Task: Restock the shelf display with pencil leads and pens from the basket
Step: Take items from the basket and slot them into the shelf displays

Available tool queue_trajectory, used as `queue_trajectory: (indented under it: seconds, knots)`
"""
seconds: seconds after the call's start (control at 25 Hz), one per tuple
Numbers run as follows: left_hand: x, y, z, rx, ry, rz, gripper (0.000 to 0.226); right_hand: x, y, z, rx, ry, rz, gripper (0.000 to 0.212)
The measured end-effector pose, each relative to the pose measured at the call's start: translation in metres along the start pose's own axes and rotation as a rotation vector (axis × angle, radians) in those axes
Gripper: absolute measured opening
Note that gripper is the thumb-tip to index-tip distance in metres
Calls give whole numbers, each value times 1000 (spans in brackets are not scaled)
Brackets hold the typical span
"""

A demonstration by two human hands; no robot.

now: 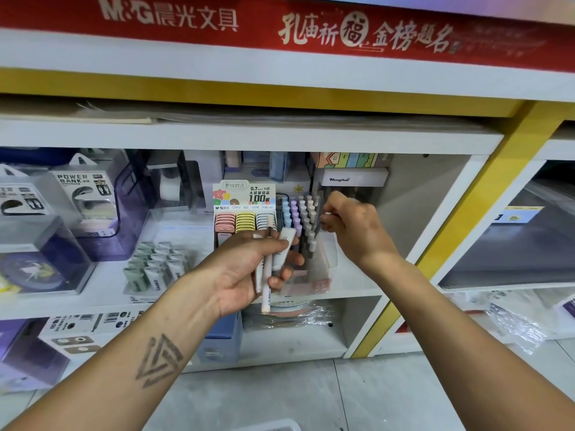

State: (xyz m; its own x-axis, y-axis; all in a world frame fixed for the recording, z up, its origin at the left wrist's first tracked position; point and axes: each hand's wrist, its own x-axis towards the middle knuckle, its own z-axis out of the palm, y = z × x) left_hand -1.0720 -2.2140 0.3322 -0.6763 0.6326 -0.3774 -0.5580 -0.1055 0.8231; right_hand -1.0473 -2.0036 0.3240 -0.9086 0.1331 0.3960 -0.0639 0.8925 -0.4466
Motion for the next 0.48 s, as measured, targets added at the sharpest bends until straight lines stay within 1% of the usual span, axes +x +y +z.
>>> queue_trajectory:
  seconds: [0.08,0.12,0.2,0.28,0.32,0.36,0.44,0.48]
  knots:
    - [0,0,1,-2,-2,-4,28,2,1,3,33,73,-51,17]
    - [0,0,1,-2,-9,-6,30,2,2,4,8,92,-85,26]
    - [-1,0,1,0,-34,-13,35,4,5,9,-131,41,-73,46]
    - [-1,-1,0,8,-64,-16,37,4,6,12,-274,-24,-15,52]
    - [-1,-1,-1,17,-78,-11,36,4,4,11,-295,-17,-25,49]
    - [-1,-1,-2,29,-91,-2,33,5,2,9,-264,15,-53,44]
    - [-1,-1,-2,50,-120,18,23,7,-10,3,-47,97,-57,27]
    - [-1,0,-1,52,-134,29,18,8,-18,0,102,92,-13,18]
